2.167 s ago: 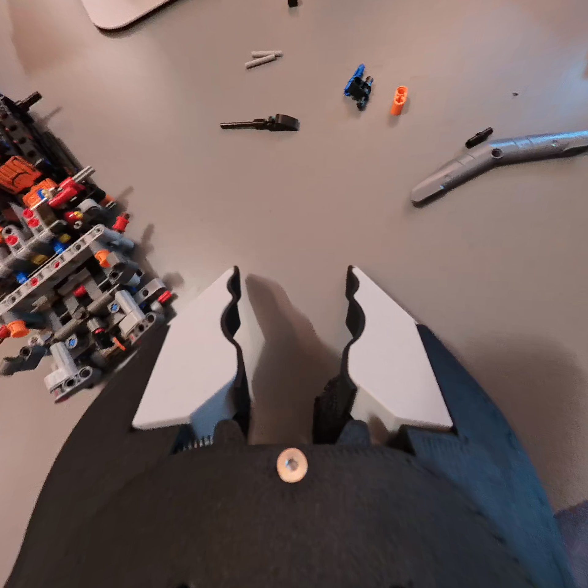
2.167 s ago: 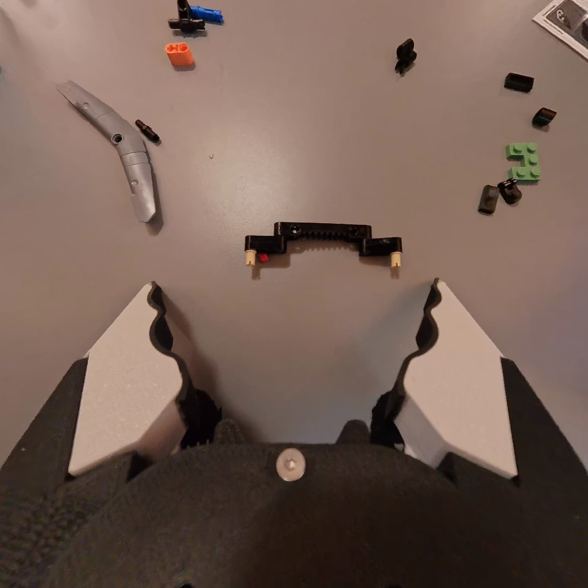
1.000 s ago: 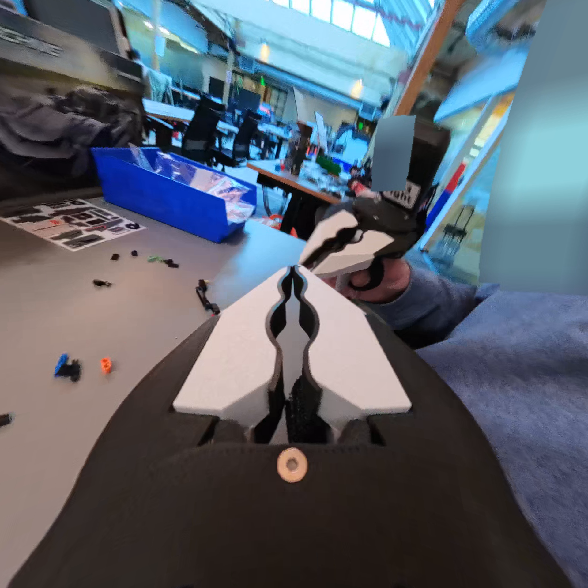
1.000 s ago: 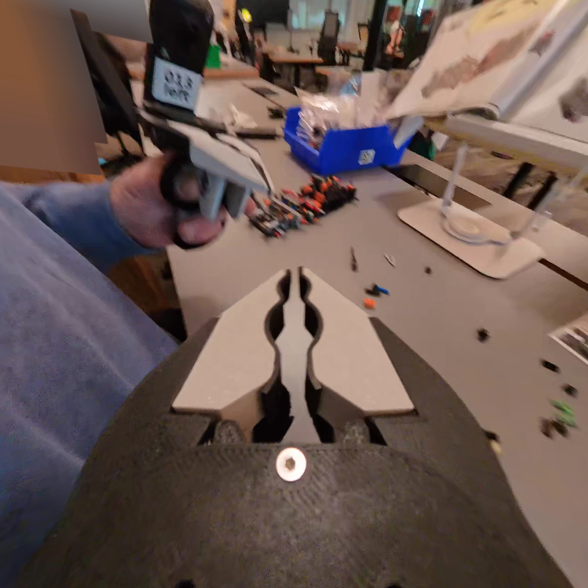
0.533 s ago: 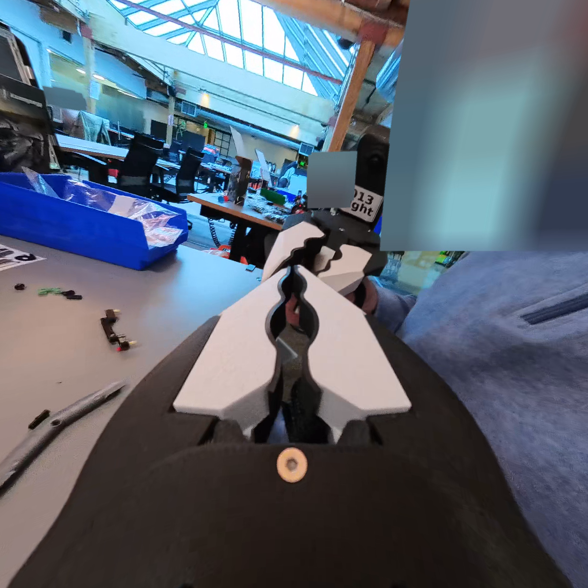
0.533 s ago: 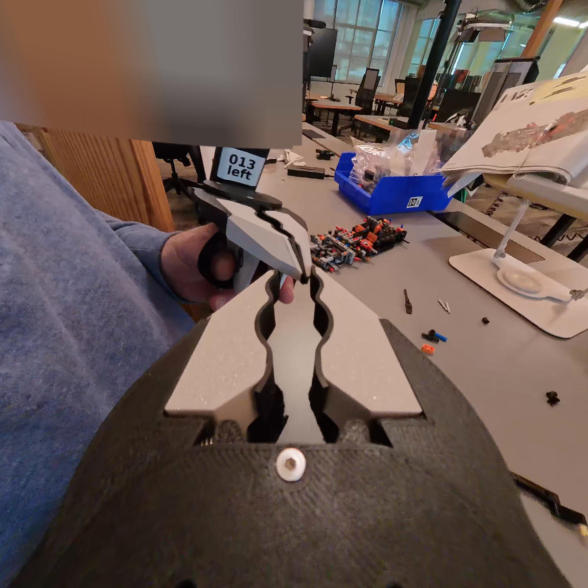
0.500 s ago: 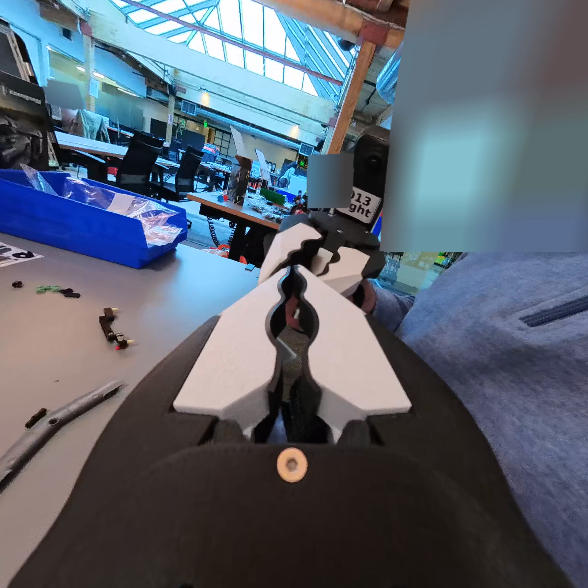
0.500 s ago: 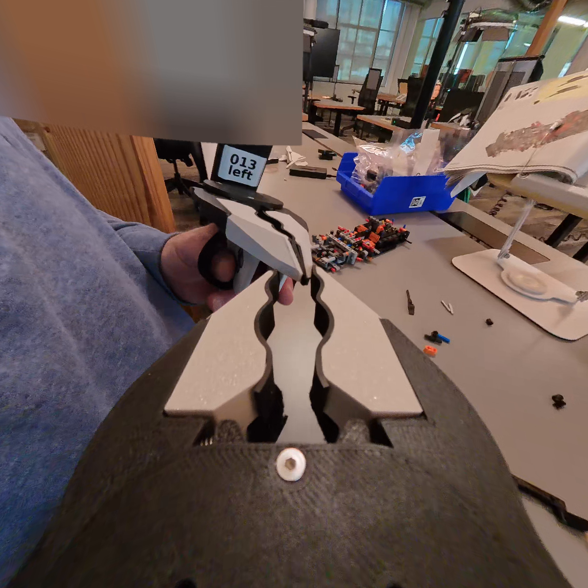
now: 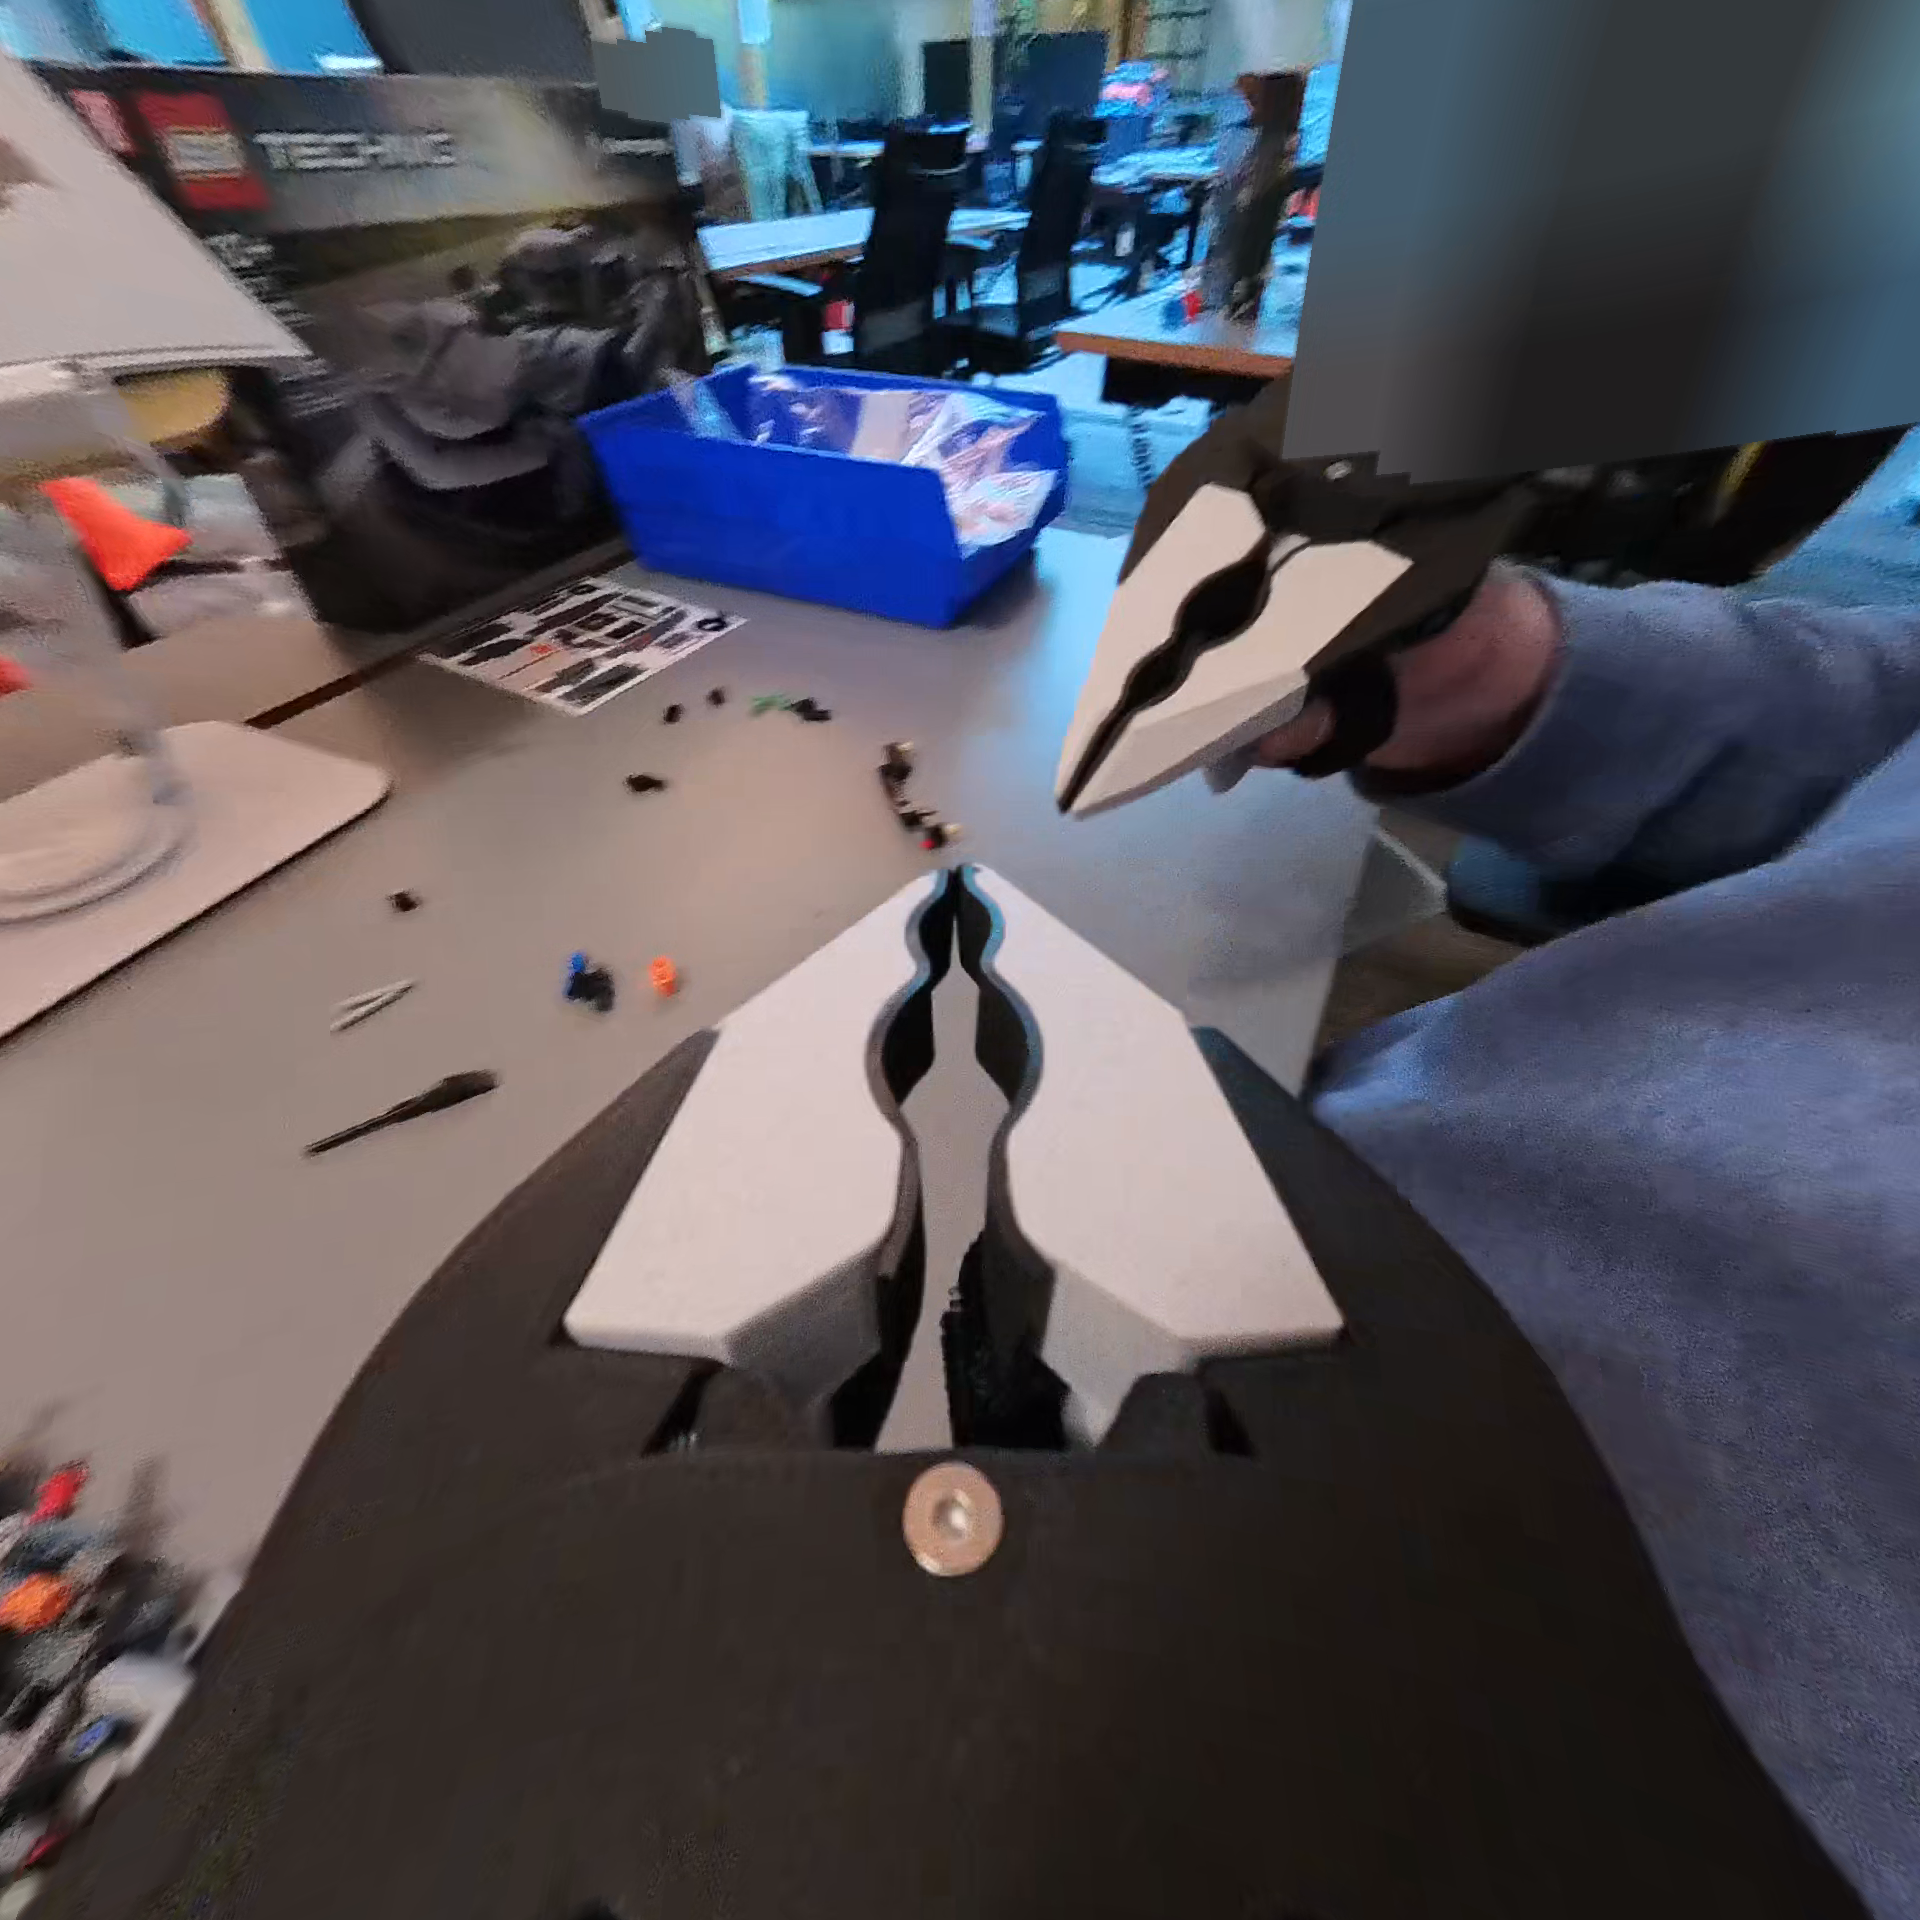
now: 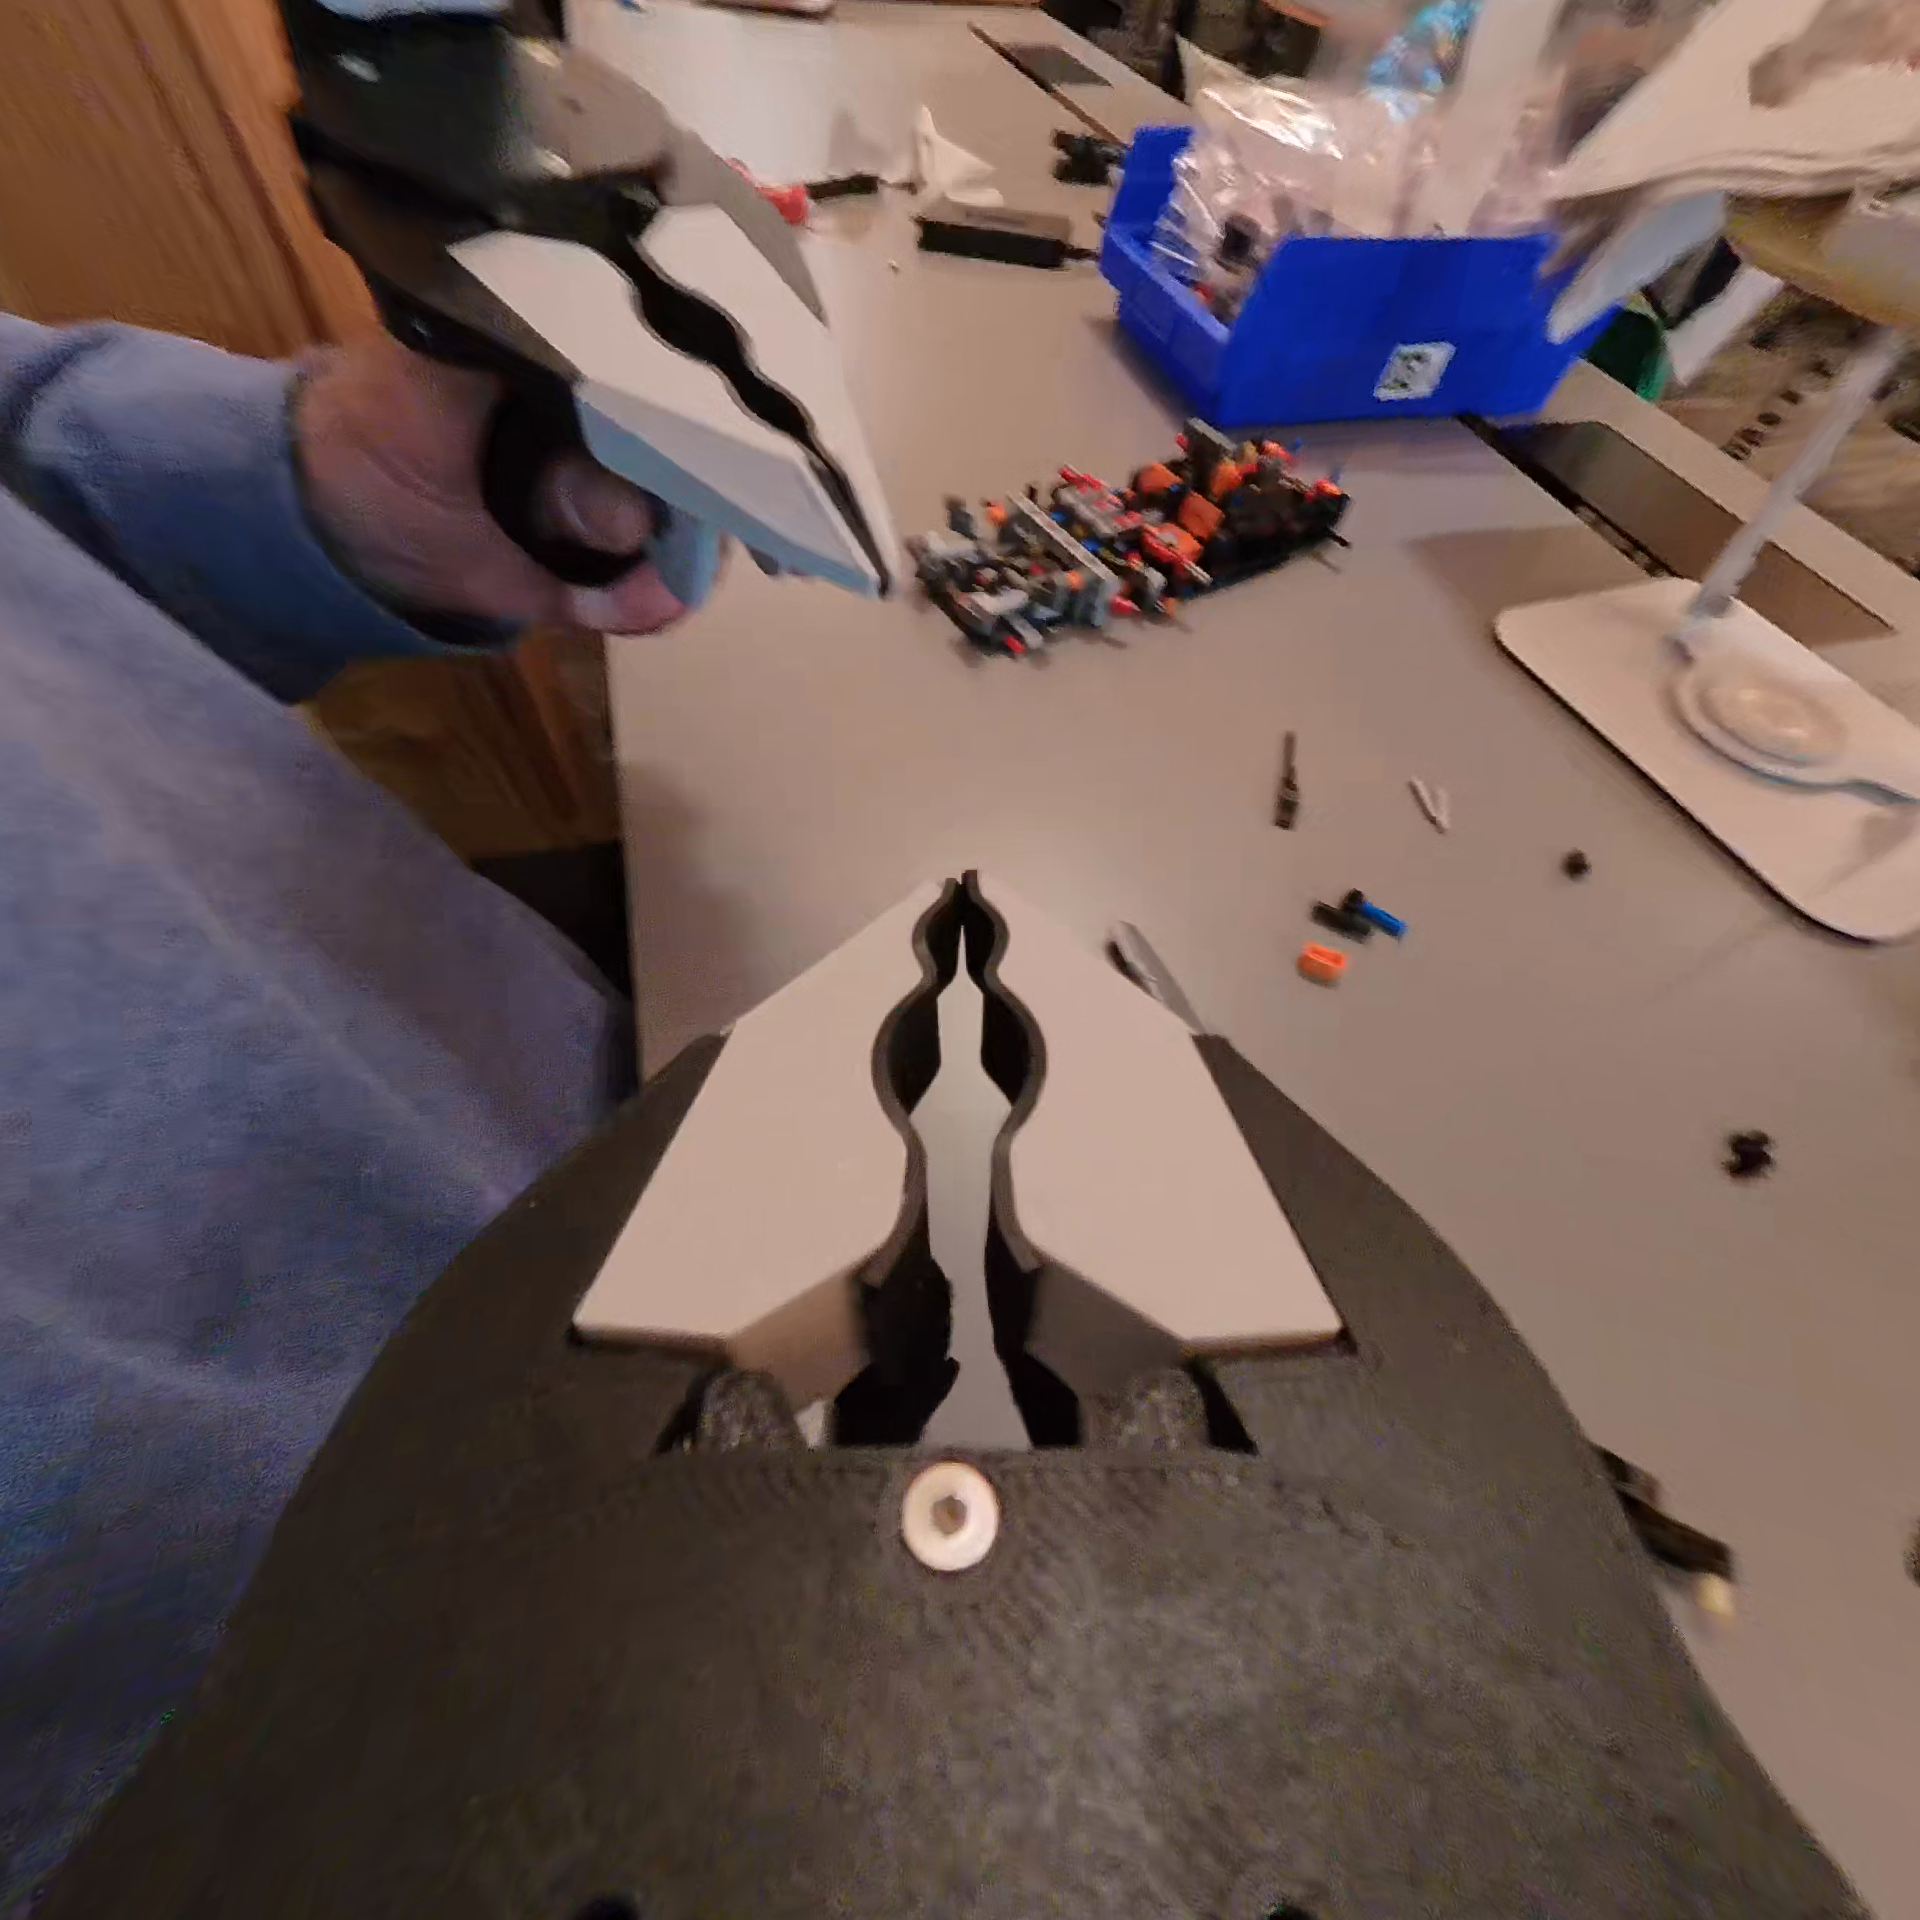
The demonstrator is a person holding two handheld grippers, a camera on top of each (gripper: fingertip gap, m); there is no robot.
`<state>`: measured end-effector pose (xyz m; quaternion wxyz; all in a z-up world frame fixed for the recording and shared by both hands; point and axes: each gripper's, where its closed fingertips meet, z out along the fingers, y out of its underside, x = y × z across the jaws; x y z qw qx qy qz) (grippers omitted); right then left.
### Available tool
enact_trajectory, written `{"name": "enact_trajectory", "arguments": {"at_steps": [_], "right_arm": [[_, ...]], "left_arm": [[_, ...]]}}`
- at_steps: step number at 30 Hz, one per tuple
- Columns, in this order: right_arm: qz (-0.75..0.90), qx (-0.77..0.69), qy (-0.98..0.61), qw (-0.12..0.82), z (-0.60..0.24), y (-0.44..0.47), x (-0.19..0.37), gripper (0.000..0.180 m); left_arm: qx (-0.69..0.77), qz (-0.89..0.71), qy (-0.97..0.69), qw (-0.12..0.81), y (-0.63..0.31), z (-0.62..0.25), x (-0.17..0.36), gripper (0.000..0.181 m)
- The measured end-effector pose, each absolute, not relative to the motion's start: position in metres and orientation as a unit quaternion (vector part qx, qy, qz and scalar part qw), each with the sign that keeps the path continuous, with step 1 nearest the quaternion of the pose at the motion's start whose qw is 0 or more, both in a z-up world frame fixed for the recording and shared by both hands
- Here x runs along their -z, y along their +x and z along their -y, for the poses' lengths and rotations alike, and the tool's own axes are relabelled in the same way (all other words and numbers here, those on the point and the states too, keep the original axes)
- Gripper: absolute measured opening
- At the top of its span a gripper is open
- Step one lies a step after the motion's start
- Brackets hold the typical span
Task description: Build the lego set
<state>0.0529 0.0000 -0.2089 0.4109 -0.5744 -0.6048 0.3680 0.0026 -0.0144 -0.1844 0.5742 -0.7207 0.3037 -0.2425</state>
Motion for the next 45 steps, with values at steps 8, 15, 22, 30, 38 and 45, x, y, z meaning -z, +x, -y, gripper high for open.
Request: {"name": "enact_trajectory", "arguments": {"at_steps": [8,15,22,30,38,45], "right_arm": [[0.606,-0.269,-0.650,0.372,-0.075,0.071,0.255,0.017],[0.638,-0.230,-0.626,0.384,-0.082,0.046,0.261,0.002],[0.671,-0.217,-0.629,0.327,-0.106,0.044,0.287,0.014],[0.700,-0.256,-0.616,0.254,-0.106,0.037,0.323,0.015],[0.709,-0.283,-0.604,0.228,-0.101,0.028,0.330,0.007],[0.691,-0.329,-0.606,0.219,-0.096,0.026,0.323,0.001]], "left_arm": [[0.155,-0.338,-0.785,0.496,-0.024,-0.028,0.243,0.024],[0.111,-0.368,-0.786,0.485,-0.004,-0.059,0.250,0.008],[0.111,-0.367,-0.817,0.431,-0.017,-0.081,0.275,0.018],[0.122,-0.404,-0.825,0.375,-0.005,-0.071,0.310,0.017],[0.150,-0.412,-0.824,0.358,0.005,-0.065,0.319,0.016],[0.131,-0.425,-0.793,0.416,0.011,-0.076,0.298,0.018]]}}
